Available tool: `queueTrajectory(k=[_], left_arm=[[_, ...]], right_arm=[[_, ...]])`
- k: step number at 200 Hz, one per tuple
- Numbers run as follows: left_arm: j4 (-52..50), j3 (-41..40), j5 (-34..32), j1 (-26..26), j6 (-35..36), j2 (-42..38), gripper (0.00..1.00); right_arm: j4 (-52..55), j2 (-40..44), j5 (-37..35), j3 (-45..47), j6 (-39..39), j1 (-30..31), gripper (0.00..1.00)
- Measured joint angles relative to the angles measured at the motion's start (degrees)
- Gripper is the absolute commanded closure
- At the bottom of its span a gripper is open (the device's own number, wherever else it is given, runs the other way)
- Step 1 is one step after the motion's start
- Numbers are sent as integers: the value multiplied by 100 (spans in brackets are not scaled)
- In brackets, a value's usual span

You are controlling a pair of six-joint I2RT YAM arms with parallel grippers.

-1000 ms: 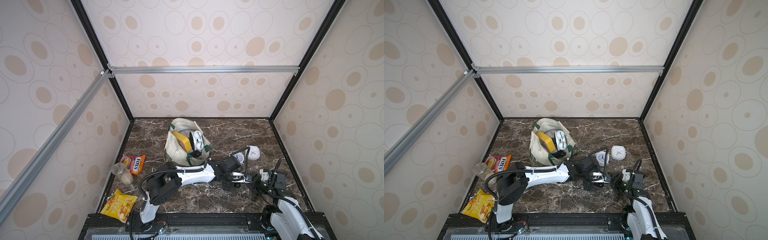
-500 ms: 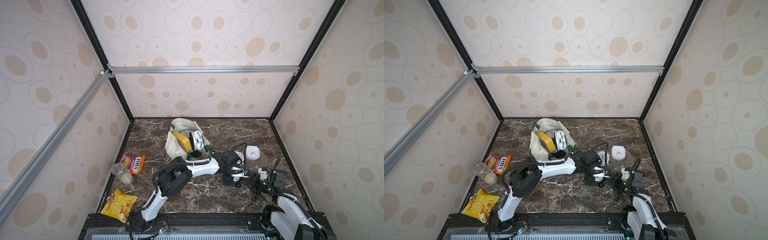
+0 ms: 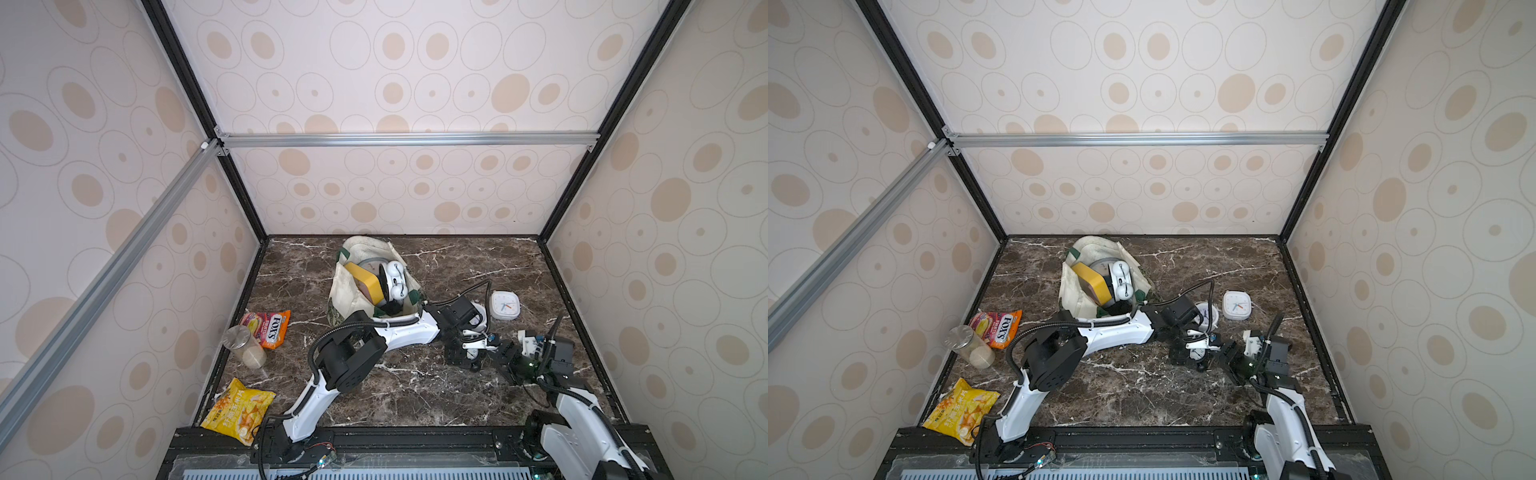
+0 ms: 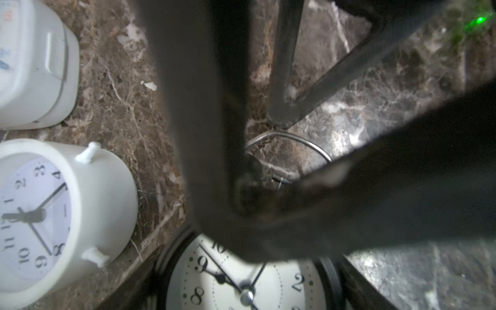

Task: Put the alarm clock into the canvas bag
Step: Pick up the alarm from the center of the board, then place the alarm at the canvas bag.

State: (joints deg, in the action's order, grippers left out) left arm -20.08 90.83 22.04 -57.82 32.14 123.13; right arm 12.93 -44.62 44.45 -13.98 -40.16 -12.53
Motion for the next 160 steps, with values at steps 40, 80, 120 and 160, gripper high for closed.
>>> queueTrajectory(k=[40, 80, 120, 160], left_arm=[[942, -1482, 181, 249, -944, -1495, 26], [1954, -2645, 234, 374, -1781, -2903, 26], [2435, -3239, 118, 378, -2256, -3497, 27], [2546, -3309, -26, 385, -2404, -3534, 26]], right_arm=[[59, 470, 232, -621, -72, 103, 18], [76, 166, 328, -1287, -133, 905, 24], [-74, -81, 321, -1875, -289, 1665, 37], [-17, -186, 310, -2063, -363, 1921, 49]])
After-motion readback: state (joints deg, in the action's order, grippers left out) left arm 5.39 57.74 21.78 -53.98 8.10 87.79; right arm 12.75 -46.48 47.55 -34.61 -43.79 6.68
